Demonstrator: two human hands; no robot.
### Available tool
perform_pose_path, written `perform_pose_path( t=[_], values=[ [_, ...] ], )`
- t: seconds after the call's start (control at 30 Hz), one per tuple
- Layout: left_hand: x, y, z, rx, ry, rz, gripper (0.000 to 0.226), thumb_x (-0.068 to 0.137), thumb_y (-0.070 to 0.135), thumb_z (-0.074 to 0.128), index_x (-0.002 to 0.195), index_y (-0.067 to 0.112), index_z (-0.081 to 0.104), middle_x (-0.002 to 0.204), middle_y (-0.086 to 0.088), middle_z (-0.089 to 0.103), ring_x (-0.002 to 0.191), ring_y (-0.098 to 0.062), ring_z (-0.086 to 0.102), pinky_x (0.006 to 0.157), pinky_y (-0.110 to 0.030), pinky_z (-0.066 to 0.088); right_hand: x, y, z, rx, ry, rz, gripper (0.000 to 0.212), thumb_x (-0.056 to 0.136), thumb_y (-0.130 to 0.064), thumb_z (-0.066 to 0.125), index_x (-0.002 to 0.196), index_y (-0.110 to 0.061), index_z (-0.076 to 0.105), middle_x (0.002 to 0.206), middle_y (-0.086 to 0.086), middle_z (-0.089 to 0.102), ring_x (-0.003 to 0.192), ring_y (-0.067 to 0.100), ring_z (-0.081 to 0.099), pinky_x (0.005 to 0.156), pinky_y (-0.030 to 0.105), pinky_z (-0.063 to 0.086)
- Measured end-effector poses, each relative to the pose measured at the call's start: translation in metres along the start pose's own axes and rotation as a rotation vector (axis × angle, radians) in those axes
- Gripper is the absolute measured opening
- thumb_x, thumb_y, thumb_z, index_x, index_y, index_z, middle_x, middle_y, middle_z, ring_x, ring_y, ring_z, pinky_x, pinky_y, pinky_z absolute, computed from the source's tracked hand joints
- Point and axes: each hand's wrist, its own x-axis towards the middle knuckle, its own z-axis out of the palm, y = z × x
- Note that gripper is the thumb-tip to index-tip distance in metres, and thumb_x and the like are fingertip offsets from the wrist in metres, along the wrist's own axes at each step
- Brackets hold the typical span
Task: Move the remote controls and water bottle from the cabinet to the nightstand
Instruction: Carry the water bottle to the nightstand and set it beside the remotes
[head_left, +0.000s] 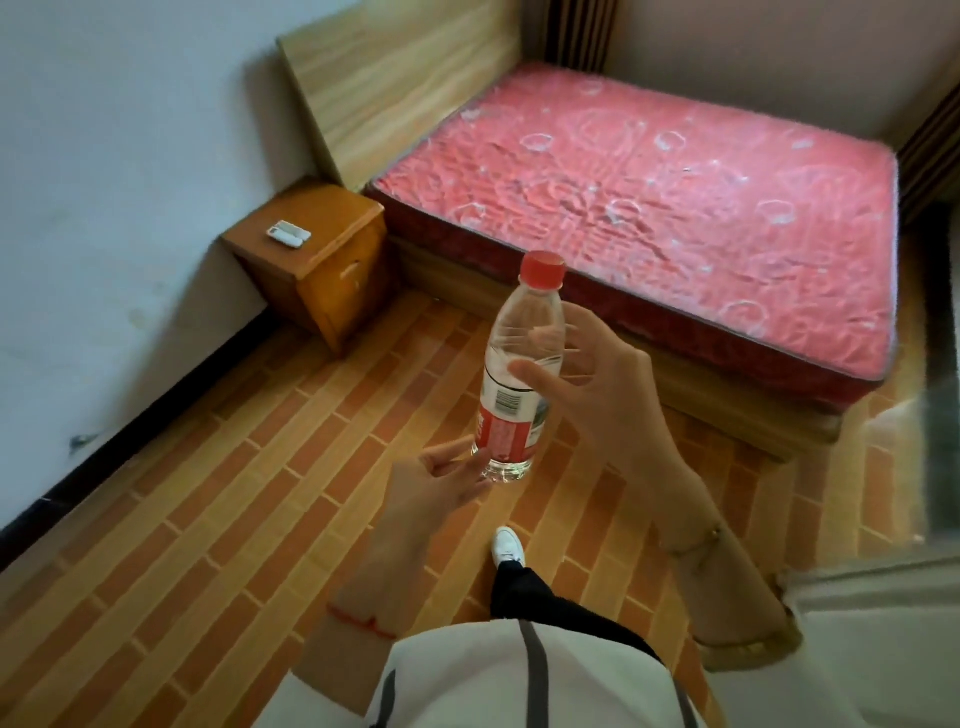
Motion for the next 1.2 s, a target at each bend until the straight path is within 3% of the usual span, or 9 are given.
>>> perform_pose_path(
  t=[0.13, 0.3, 0.47, 0.63, 0.73, 0.9, 1.07, 1.2],
  values=[
    [0.058, 0.047, 0.009, -0.004, 0.060, 0.059, 0.044, 0.076, 0.024, 0.076, 0.119, 0.013, 0.068, 0.108, 0.000, 0.075, 0.093, -0.013, 0.074, 0.076, -0.023, 0.059, 0.090, 0.013, 0.001, 0.047, -0.073, -0.036, 0.062, 0.078, -0.040, 0.071, 0.133, -0.019, 0.051, 0.119, -0.008, 0.067, 0.101, 0.002, 0.066, 0.077, 0.014, 0.055],
    [0.118, 0.097, 0.018, -0.069, 0.135, 0.071, 0.059, 0.072, 0.029, 0.076, 0.125, 0.008, 0.063, 0.118, -0.007, 0.071, 0.100, -0.014, 0.072, 0.077, -0.021, 0.058, 0.183, 0.026, 0.006, 0.098, -0.170, -0.069, 0.063, 0.079, -0.036, 0.072, 0.136, -0.019, 0.049, 0.122, -0.006, 0.066, 0.104, 0.004, 0.066, 0.080, 0.022, 0.058],
    [0.170, 0.135, 0.020, -0.172, 0.242, 0.014, 0.044, 0.080, 0.016, 0.075, 0.120, 0.008, 0.061, 0.114, -0.010, 0.070, 0.082, -0.011, 0.074, 0.061, -0.015, 0.055, 0.256, 0.039, 0.021, 0.137, -0.253, -0.078, 0.061, 0.080, -0.031, 0.074, 0.135, -0.018, 0.050, 0.120, -0.004, 0.067, 0.103, 0.005, 0.066, 0.081, 0.028, 0.059],
    [0.240, 0.161, 0.008, -0.164, 0.321, -0.009, 0.057, 0.072, 0.021, 0.082, 0.123, 0.005, 0.062, 0.110, -0.011, 0.073, 0.089, -0.021, 0.075, 0.090, -0.039, 0.057, 0.327, 0.059, 0.048, 0.172, -0.310, -0.072, 0.059, 0.080, -0.028, 0.075, 0.134, -0.021, 0.051, 0.117, -0.008, 0.068, 0.103, 0.004, 0.066, 0.082, 0.026, 0.058],
    [0.283, 0.183, -0.004, -0.155, 0.327, -0.014, 0.061, 0.068, 0.026, 0.083, 0.123, 0.008, 0.064, 0.110, -0.009, 0.073, 0.088, -0.018, 0.075, 0.091, -0.041, 0.056, 0.374, 0.071, 0.069, 0.179, -0.327, -0.067, 0.060, 0.080, -0.027, 0.075, 0.134, -0.021, 0.051, 0.115, -0.010, 0.068, 0.101, 0.001, 0.066, 0.079, 0.021, 0.058],
    [0.359, 0.237, -0.032, -0.130, 0.342, 0.031, 0.048, 0.082, 0.021, 0.075, 0.127, 0.014, 0.061, 0.121, -0.006, 0.070, 0.089, -0.008, 0.074, 0.079, -0.022, 0.057, 0.469, 0.074, 0.113, 0.159, -0.354, -0.111, 0.058, 0.079, -0.030, 0.074, 0.132, -0.024, 0.052, 0.111, -0.023, 0.064, 0.098, -0.010, 0.063, 0.075, 0.009, 0.052],
    [0.438, 0.308, -0.066, -0.114, 0.378, 0.087, 0.050, 0.082, 0.022, 0.075, 0.129, 0.010, 0.060, 0.129, -0.006, 0.065, 0.106, -0.016, 0.068, 0.093, -0.037, 0.055, 0.575, 0.066, 0.156, 0.162, -0.362, -0.163, 0.059, 0.079, -0.033, 0.073, 0.133, -0.023, 0.051, 0.111, -0.022, 0.065, 0.101, -0.005, 0.065, 0.081, 0.017, 0.056],
    [0.487, 0.349, -0.091, -0.152, 0.369, 0.086, 0.049, 0.082, 0.023, 0.075, 0.128, 0.011, 0.061, 0.125, -0.005, 0.068, 0.099, -0.012, 0.070, 0.097, -0.041, 0.053, 0.638, 0.065, 0.183, 0.170, -0.364, -0.172, 0.063, 0.079, -0.033, 0.074, 0.135, -0.021, 0.050, 0.117, -0.010, 0.069, 0.104, 0.001, 0.065, 0.084, 0.024, 0.057]
  ],
)
